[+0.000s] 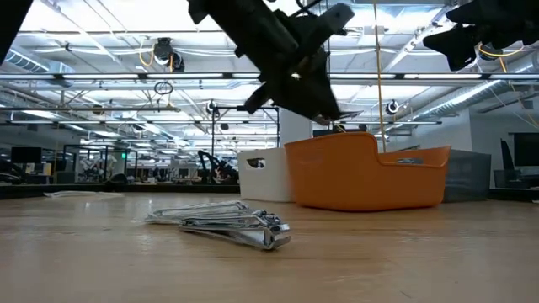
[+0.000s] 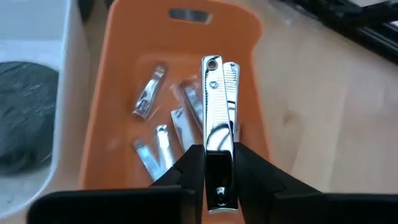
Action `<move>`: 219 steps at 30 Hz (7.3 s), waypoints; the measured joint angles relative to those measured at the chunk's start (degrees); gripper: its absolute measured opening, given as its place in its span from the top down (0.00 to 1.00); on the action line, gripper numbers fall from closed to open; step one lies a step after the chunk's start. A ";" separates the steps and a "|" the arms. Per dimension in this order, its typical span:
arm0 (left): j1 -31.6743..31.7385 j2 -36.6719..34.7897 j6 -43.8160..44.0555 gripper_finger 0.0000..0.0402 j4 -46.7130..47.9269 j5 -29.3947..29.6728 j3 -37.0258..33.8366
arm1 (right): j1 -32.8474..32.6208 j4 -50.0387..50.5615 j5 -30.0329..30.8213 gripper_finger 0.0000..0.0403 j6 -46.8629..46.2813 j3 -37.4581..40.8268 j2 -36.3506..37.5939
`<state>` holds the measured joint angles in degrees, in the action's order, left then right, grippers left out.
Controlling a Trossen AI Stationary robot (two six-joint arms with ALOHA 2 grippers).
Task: Pick & Place Travel size toiletries
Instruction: Put the silver nail cutter into the orange bin
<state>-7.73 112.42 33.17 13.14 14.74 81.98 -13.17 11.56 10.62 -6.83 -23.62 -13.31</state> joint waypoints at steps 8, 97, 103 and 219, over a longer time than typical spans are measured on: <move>0.20 0.02 -1.77 0.71 -0.22 0.12 0.04 | 0.00 0.26 -0.07 0.36 0.15 0.00 -0.80; -11.93 -0.51 -27.84 0.91 3.68 -1.05 -6.60 | -0.02 -0.14 -0.13 0.36 0.00 0.00 -0.85; -8.31 -3.41 -37.12 0.91 -9.54 -0.13 -6.54 | -0.01 -0.18 -0.14 0.36 0.00 0.00 -0.86; -4.99 -14.73 -43.87 0.93 -20.33 -3.95 -6.44 | 0.00 -0.23 0.04 0.36 -1.07 0.00 -0.85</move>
<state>-12.71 97.70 -10.71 -7.18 10.79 75.53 -13.17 11.33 10.66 -7.90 -23.62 -14.16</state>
